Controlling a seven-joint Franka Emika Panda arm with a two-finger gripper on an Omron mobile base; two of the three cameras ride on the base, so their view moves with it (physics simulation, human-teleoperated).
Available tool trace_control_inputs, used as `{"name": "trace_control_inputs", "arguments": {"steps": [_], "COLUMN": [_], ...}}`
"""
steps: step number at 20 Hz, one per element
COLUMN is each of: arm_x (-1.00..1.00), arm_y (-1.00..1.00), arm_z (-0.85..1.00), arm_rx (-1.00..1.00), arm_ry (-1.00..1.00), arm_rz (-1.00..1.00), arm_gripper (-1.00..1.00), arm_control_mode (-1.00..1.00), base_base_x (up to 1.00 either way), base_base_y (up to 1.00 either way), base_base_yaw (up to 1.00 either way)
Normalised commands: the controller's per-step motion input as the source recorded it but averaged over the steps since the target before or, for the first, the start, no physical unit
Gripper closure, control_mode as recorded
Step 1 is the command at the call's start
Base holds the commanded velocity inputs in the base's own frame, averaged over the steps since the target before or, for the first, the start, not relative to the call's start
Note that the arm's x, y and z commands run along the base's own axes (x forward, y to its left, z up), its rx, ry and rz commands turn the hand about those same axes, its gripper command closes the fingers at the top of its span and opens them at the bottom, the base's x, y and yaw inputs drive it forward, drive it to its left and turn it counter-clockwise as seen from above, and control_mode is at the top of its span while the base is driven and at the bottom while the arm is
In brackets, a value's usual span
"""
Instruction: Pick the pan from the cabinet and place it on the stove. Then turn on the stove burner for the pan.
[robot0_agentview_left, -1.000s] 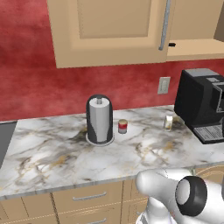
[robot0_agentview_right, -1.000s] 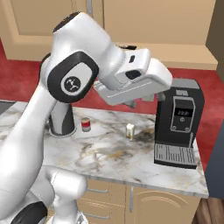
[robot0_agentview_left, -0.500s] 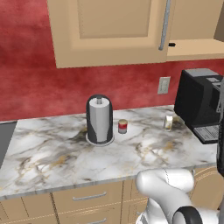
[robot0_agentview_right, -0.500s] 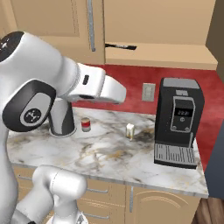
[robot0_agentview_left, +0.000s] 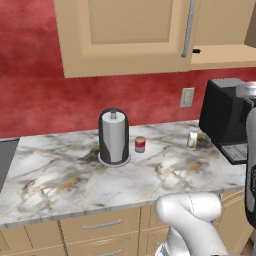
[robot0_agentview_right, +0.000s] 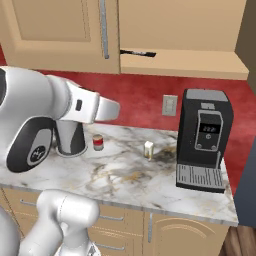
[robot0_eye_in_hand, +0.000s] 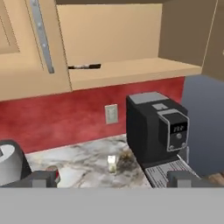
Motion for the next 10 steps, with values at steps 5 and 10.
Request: {"name": "trace_control_inputs", "arguments": {"steps": [5,10], "arm_x": [0.30,0.16], "arm_y": [0.29,0.21], "arm_z": [0.30,0.45], "arm_rx": [0.10,0.02], "arm_ry": [-0.24,-0.26], "arm_rz": [0.16,0.10], "arm_gripper": [-1.00,-1.00], "arm_control_mode": [-1.00,-1.00], "base_base_x": [0.00,0.00], "base_base_y": [0.00,0.00], "base_base_yaw": [0.00,0.00]}}
